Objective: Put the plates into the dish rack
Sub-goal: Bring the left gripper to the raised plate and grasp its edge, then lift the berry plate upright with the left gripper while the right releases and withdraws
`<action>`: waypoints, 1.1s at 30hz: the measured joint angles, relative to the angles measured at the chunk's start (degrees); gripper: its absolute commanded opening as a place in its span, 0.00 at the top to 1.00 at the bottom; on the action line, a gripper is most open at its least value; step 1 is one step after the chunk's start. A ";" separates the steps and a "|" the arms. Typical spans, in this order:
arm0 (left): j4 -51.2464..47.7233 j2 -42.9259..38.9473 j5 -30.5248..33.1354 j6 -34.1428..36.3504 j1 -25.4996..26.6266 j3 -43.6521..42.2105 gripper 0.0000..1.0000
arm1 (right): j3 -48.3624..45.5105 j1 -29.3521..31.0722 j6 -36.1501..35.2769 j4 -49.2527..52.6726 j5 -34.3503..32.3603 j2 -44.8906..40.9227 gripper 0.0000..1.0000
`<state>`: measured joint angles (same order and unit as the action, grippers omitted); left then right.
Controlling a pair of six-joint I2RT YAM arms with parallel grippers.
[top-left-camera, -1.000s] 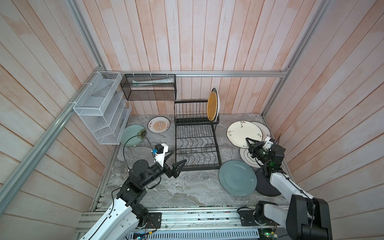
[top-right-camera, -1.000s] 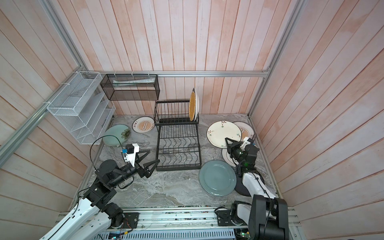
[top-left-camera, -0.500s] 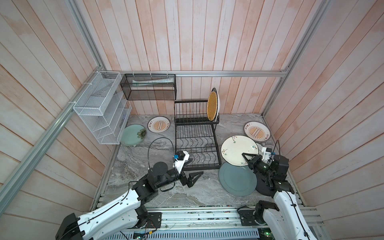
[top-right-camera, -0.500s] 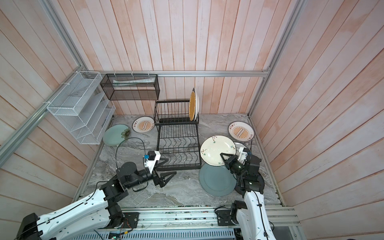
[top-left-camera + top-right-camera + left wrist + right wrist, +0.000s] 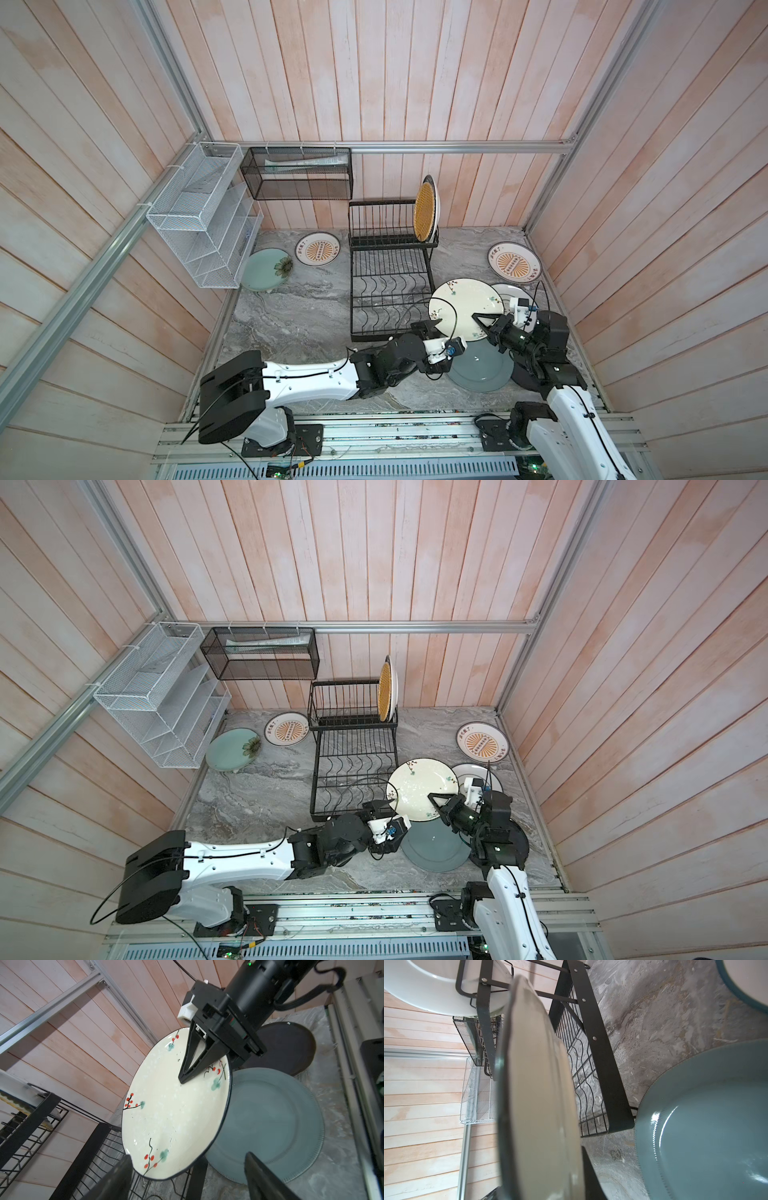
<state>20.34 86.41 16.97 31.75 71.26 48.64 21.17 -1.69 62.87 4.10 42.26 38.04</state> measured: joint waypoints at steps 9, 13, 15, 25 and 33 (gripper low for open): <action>1.92 6.21 3.10 13.99 0.00 4.57 0.37 | 0.04 1.60 2.23 -2.08 -0.70 1.14 1.00; 2.43 8.24 3.76 16.46 0.00 5.42 0.43 | 0.11 2.19 3.15 -2.86 -1.11 1.55 1.00; 2.40 9.22 4.11 17.18 0.00 5.51 0.49 | 0.11 2.47 3.37 -2.95 -1.27 1.57 1.00; 3.56 14.03 6.88 19.02 0.02 8.68 0.67 | 0.11 3.45 5.05 -4.20 -1.64 1.60 1.00; 8.04 17.79 11.96 23.85 0.74 10.12 1.00 | 0.09 3.58 6.54 -2.99 -4.22 1.60 1.00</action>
<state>28.38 104.20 28.93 55.59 72.01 58.76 21.26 1.89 69.41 1.10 38.04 39.64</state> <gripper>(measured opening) 0.187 0.166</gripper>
